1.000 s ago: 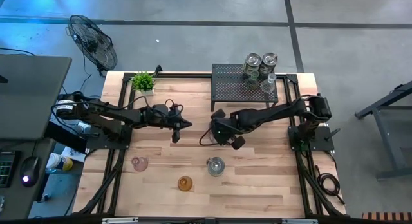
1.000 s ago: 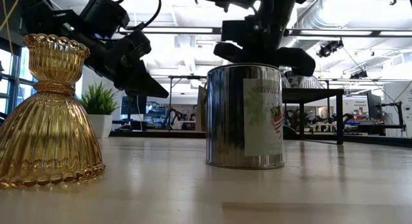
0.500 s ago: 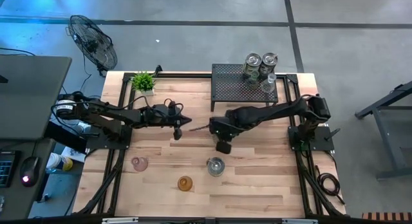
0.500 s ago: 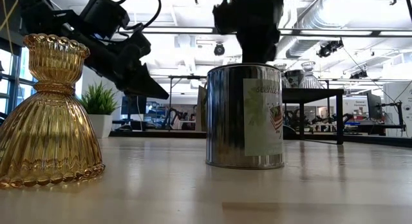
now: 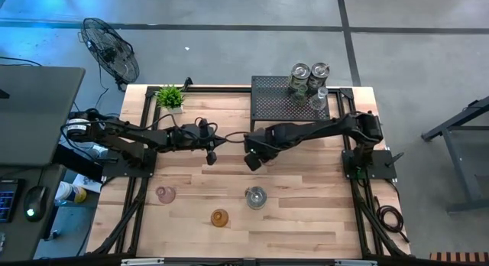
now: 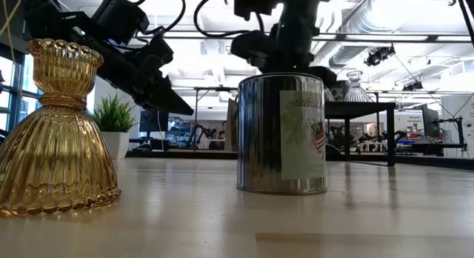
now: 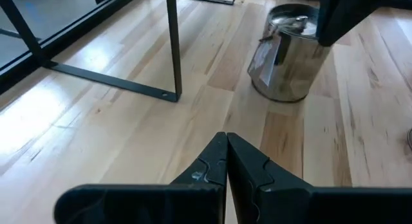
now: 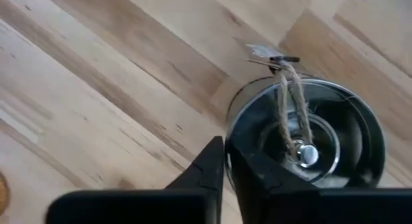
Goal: Pick & Place candle stick holders
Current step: Align the silver scented candle with the other silver scented candles on the shelf, then put the orange candle holder on the shelf
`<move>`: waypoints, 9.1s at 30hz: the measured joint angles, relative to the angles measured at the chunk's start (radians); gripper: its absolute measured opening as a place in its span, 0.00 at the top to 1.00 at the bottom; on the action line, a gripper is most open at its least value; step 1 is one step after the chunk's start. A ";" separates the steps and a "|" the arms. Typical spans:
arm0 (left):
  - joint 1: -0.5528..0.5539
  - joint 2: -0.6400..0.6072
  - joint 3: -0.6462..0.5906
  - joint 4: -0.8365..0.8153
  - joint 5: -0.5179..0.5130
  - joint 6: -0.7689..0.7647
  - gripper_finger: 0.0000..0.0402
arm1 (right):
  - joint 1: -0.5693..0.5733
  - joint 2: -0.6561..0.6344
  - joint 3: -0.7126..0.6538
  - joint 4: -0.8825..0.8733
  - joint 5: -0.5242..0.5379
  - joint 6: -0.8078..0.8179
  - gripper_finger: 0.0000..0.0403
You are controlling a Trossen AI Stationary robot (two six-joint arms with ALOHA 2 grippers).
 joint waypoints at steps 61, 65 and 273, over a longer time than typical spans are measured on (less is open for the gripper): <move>0.000 0.000 0.000 -0.046 0.027 0.018 1.00 | -0.190 -0.004 0.049 -0.192 -0.142 -0.621 0.83; 0.000 0.000 0.000 -0.046 0.027 0.018 1.00 | -0.187 -0.004 0.049 -0.191 -0.119 -0.634 0.76; -0.832 0.223 0.569 -0.818 -0.233 -0.440 0.19 | 0.171 -0.680 -1.048 1.600 0.263 -1.000 1.00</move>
